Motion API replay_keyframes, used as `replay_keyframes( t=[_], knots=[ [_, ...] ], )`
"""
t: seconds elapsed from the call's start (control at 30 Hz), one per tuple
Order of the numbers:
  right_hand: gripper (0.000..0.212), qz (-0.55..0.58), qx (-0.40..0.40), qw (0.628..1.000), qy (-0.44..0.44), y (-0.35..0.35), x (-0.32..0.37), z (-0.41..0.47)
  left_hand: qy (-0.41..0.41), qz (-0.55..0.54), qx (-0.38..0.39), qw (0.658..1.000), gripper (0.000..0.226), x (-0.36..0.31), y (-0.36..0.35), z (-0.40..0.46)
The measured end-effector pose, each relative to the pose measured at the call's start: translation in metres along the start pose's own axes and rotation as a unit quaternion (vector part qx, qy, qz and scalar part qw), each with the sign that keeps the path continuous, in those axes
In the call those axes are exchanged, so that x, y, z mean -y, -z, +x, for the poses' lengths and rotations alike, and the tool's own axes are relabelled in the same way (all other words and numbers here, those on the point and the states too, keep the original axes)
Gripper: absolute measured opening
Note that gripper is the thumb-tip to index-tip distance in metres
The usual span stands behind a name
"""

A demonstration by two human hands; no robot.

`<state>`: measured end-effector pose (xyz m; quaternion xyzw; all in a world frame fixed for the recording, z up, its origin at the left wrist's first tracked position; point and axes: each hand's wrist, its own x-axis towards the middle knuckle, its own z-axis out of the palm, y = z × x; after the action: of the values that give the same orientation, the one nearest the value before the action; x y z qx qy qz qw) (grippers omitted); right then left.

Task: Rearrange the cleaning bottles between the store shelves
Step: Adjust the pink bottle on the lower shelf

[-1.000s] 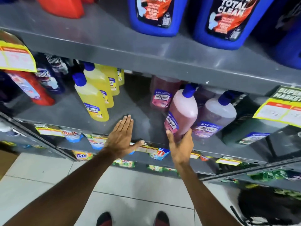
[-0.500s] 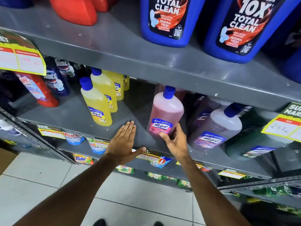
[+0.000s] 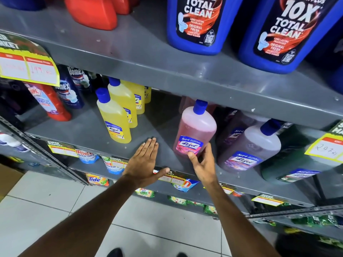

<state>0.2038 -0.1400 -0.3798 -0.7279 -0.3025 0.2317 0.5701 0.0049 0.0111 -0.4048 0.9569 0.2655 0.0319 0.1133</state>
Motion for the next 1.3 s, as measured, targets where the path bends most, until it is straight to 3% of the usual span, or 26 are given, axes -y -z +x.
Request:
replay_keyframes(
  t=[0.3,0.63,0.77,0.87,1.0,1.1,1.3],
  knots=[
    [0.067,-0.005,0.004,1.000,-0.007,0.001,-0.010,0.002,0.005,-0.006,0.010,1.000,0.110,0.000,0.001,0.000],
    [0.055,0.010,0.023,1.000,0.002,0.004,-0.012,0.003,0.003,-0.003,-0.005,1.000,0.110,0.001,-0.003,0.000],
    [0.094,0.031,0.015,0.999,-0.004,0.006,-0.006,-0.001,0.000,0.009,0.023,1.000,0.110,0.001,0.001,0.001],
    [0.101,0.019,-0.019,1.000,0.014,0.013,0.008,-0.014,-0.009,0.005,0.049,0.999,0.110,-0.001,0.014,-0.004],
    [0.095,-0.048,-0.098,0.993,0.044,0.019,0.030,-0.046,-0.031,0.004,0.006,1.000,0.107,-0.015,0.049,-0.029],
    [0.081,-0.102,-0.115,0.979,0.132,0.011,0.061,-0.072,-0.044,0.006,-0.063,0.997,0.103,-0.021,0.088,-0.057],
    [0.054,-0.068,-0.020,0.958,0.278,-0.035,0.156,-0.095,-0.016,0.022,-0.132,0.991,0.100,-0.010,0.177,-0.110]
  ],
)
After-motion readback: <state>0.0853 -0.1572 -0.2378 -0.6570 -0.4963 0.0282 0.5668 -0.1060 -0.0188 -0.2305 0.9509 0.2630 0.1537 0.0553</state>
